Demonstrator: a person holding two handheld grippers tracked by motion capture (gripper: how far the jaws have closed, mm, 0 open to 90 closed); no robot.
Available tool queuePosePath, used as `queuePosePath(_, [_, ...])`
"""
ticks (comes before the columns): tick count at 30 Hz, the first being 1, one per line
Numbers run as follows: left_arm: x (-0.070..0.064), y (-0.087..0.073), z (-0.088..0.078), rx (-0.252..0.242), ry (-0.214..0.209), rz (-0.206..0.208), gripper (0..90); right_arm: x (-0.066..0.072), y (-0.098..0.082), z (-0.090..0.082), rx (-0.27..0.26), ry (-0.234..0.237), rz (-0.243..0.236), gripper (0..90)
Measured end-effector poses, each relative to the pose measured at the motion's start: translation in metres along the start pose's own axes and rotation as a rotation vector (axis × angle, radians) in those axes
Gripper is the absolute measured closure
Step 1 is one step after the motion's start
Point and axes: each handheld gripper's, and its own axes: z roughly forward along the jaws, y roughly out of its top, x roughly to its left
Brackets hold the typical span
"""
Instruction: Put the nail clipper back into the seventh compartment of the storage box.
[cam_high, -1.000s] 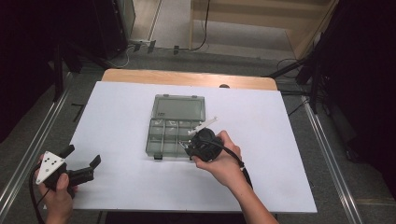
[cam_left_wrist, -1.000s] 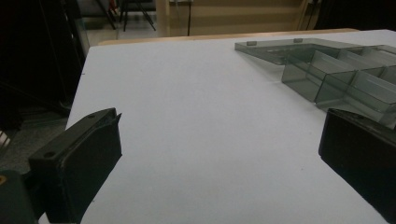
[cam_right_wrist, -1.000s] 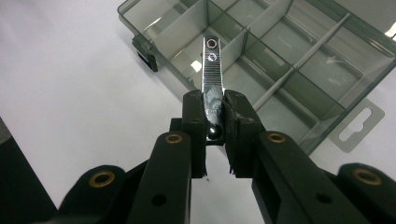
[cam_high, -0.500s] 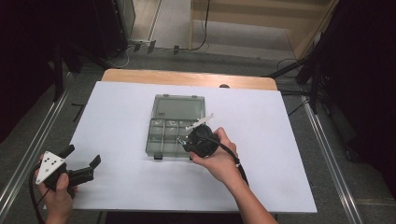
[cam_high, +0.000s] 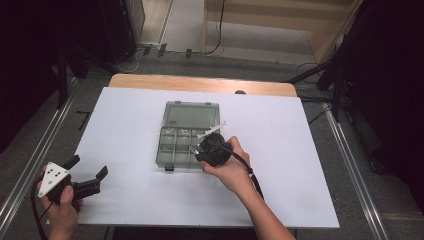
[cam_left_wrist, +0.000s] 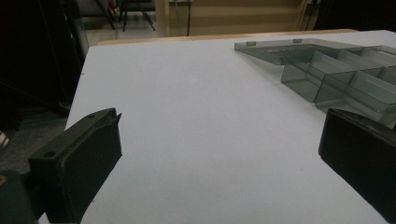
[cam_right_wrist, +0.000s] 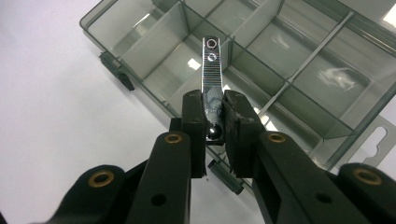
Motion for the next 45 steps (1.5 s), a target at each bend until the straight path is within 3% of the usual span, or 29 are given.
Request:
queuePosePath(13, [0.0, 0.0, 0.0, 0.001, -0.002, 0.002, 0.0, -0.004, 0.0, 0.009, -0.012, -0.023, 0.02, 79.7])
queuePosePath(15, [0.0, 0.0, 0.0, 0.001, -0.001, 0.0, 0.0, -0.006, 0.0, 0.008, -0.033, -0.006, 0.029, 64.8])
queuePosePath(18, [0.0, 0.0, 0.0, 0.001, -0.001, 0.001, 0.0, -0.007, 0.001, 0.003, -0.06, 0.021, 0.05, 29.6])
queuePosePath(20, [0.0, 0.0, 0.0, 0.001, -0.002, 0.001, 0.0, -0.007, 0.0, 0.001, -0.075, 0.009, 0.048, 5.2])
queuePosePath(21, [0.0, 0.0, 0.0, 0.001, -0.002, 0.001, 0.0, -0.007, -0.002, -0.001, -0.092, 0.014, 0.038, 0.0])
queuePosePath(34, [0.0, 0.0, 0.0, 0.001, 0.0, 0.001, 0.0, -0.019, -0.025, -0.028, -0.264, 0.008, 0.029, 0.0])
queuePosePath(45, [0.0, 0.0, 0.0, 0.002, 0.0, 0.003, 0.0, -0.032, -0.05, -0.044, -0.352, -0.008, 0.055, 0.0])
